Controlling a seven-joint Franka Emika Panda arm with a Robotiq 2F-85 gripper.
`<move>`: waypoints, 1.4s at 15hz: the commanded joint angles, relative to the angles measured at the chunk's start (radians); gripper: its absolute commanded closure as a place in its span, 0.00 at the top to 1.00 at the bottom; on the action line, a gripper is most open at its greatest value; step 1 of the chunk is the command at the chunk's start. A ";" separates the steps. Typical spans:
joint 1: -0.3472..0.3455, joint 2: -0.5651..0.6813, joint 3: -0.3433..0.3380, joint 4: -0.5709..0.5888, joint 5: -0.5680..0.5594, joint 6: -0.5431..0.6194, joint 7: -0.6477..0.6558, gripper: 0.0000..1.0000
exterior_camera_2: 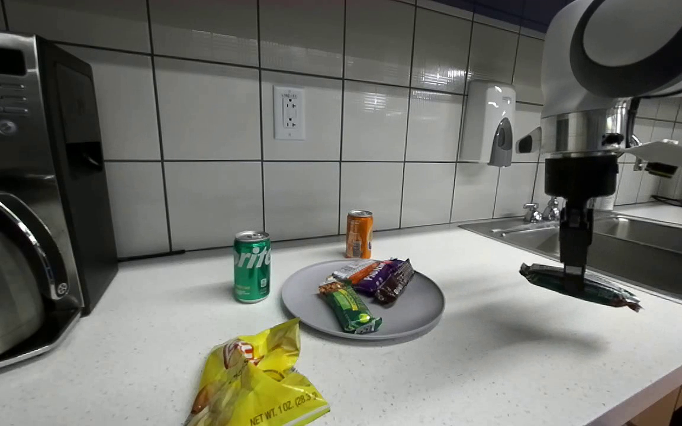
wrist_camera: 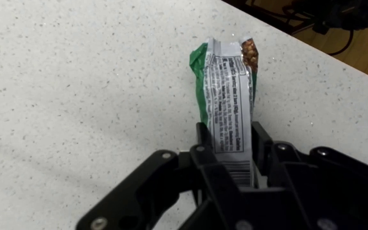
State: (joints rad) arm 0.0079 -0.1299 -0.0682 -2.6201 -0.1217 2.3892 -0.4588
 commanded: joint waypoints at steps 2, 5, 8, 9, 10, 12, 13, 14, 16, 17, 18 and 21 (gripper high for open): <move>0.025 0.004 0.050 0.060 0.036 -0.063 0.153 0.10; 0.050 0.032 0.081 0.086 0.078 -0.052 0.259 0.10; 0.070 0.070 0.109 0.120 0.132 -0.034 0.373 0.10; 0.075 0.083 0.118 0.131 0.143 -0.028 0.410 0.10; 0.080 0.097 0.125 0.144 0.150 -0.023 0.447 0.10; 0.086 0.124 0.138 0.170 0.151 -0.019 0.519 0.10; 0.089 0.135 0.142 0.183 0.146 -0.022 0.549 0.10; 0.091 0.148 0.147 0.199 0.131 -0.027 0.586 0.10; 0.096 0.174 0.151 0.229 0.117 -0.040 0.647 0.10; 0.100 0.189 0.152 0.248 0.110 -0.049 0.677 0.10; 0.103 0.202 0.152 0.262 0.114 -0.052 0.697 0.10; 0.114 0.250 0.149 0.312 0.114 -0.050 0.770 0.10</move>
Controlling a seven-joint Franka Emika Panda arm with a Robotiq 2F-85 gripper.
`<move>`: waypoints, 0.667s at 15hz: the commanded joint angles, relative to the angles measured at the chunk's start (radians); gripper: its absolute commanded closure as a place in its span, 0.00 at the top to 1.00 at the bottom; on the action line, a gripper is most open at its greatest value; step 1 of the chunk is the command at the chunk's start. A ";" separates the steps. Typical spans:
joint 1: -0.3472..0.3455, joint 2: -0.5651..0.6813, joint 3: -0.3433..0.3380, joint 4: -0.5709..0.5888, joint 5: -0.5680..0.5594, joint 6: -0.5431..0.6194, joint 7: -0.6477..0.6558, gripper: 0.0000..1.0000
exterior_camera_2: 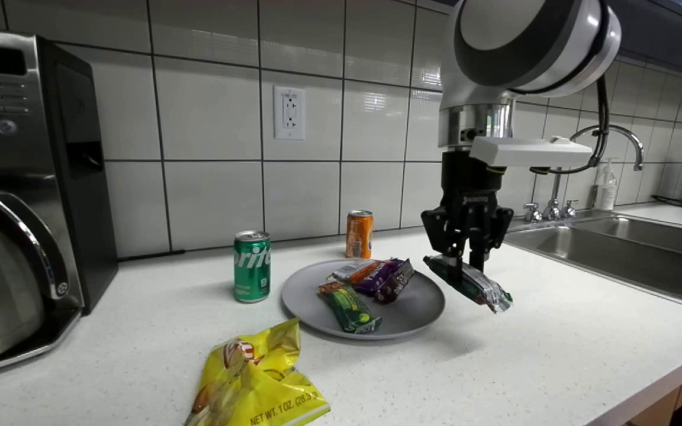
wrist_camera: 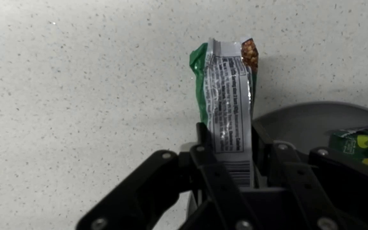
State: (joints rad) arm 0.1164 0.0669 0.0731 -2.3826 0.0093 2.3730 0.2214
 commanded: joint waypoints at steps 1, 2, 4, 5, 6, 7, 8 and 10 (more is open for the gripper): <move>0.009 0.068 0.006 0.089 -0.020 -0.031 0.116 0.10; 0.014 0.084 0.005 0.105 -0.020 -0.029 0.140 0.10; 0.024 0.115 0.000 0.136 -0.021 -0.020 0.198 0.10; 0.029 0.131 -0.002 0.151 -0.019 -0.020 0.222 0.10; 0.036 0.147 -0.004 0.168 -0.020 -0.020 0.252 0.10; 0.042 0.161 -0.006 0.183 -0.020 -0.018 0.278 0.10; 0.048 0.175 -0.007 0.198 -0.013 -0.015 0.305 0.10; 0.062 0.195 -0.009 0.223 -0.002 -0.013 0.352 0.10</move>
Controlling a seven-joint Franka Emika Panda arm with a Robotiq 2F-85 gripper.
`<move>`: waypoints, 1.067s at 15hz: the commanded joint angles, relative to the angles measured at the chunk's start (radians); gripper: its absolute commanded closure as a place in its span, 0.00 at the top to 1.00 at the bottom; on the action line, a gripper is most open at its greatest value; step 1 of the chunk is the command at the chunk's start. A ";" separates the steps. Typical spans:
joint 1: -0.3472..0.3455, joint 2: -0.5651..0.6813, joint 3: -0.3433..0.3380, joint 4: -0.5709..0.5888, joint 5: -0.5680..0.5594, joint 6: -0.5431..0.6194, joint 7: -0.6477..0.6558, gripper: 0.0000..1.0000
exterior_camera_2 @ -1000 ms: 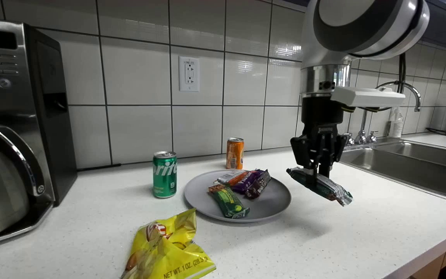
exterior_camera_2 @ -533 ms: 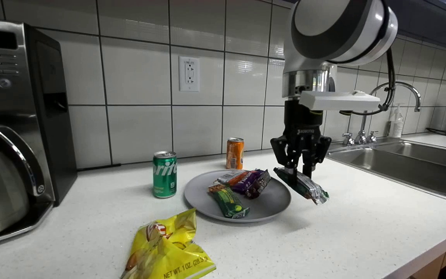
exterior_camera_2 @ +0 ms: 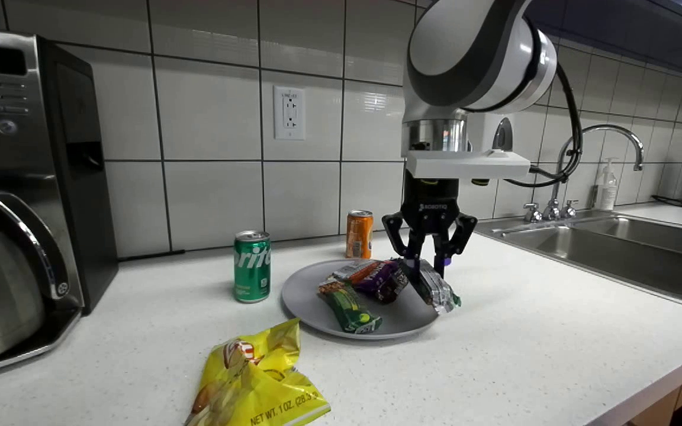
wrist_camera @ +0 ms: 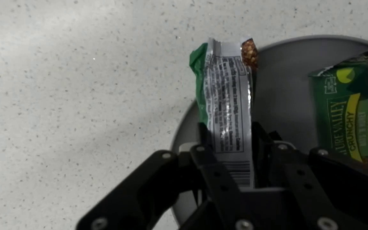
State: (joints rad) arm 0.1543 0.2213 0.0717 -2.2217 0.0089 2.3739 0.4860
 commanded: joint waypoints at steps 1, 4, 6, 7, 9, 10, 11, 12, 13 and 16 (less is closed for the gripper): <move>0.031 0.049 -0.009 0.071 0.001 -0.013 0.110 0.10; 0.043 0.063 -0.008 0.084 0.021 -0.007 0.168 0.10; 0.042 0.069 -0.004 0.082 0.048 0.001 0.198 0.10; 0.042 0.070 -0.002 0.079 0.064 0.005 0.212 0.10; 0.044 0.066 0.000 0.069 0.090 0.013 0.235 0.10; 0.045 0.062 -0.002 0.064 0.093 0.015 0.248 0.10; 0.046 0.058 -0.004 0.059 0.097 0.016 0.259 0.10; 0.045 0.055 -0.005 0.054 0.100 0.018 0.266 0.10; 0.043 0.054 -0.005 0.049 0.101 0.021 0.273 0.10; 0.041 0.042 -0.014 0.028 0.095 0.027 0.303 0.10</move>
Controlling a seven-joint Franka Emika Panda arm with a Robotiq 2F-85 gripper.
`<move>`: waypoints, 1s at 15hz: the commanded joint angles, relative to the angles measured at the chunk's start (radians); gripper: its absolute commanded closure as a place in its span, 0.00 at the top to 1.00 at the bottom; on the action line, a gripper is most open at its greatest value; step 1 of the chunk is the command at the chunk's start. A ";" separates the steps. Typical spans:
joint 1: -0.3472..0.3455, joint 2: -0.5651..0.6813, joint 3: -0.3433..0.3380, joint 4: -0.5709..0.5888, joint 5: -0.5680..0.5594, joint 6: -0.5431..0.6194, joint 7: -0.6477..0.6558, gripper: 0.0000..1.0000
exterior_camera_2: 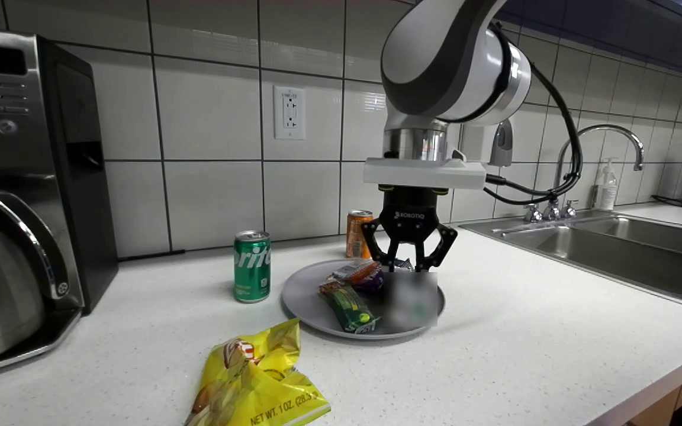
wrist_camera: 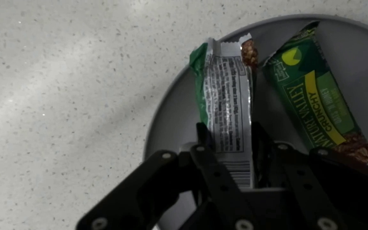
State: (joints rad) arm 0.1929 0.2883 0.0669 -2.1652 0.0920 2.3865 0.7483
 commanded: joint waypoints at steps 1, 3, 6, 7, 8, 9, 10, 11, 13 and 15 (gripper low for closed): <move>0.004 -0.032 -0.013 -0.035 0.006 0.015 0.052 0.10; 0.005 -0.042 -0.019 -0.048 -0.003 0.013 0.068 0.10; 0.001 -0.038 -0.024 -0.053 0.000 0.019 0.075 0.10; 0.000 -0.036 -0.026 -0.053 0.001 0.022 0.077 0.10; -0.002 -0.033 -0.027 -0.052 0.004 0.023 0.077 0.10; -0.002 -0.029 -0.029 -0.052 0.004 0.026 0.079 0.10; -0.002 -0.026 -0.031 -0.054 0.002 0.029 0.081 0.10; -0.003 -0.021 -0.033 -0.054 0.002 0.033 0.082 0.10; -0.005 -0.015 -0.035 -0.056 0.005 0.038 0.083 0.10; -0.003 -0.009 -0.040 -0.055 -0.001 0.041 0.087 0.10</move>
State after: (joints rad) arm 0.1924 0.2885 0.0289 -2.2051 0.0919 2.4094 0.8095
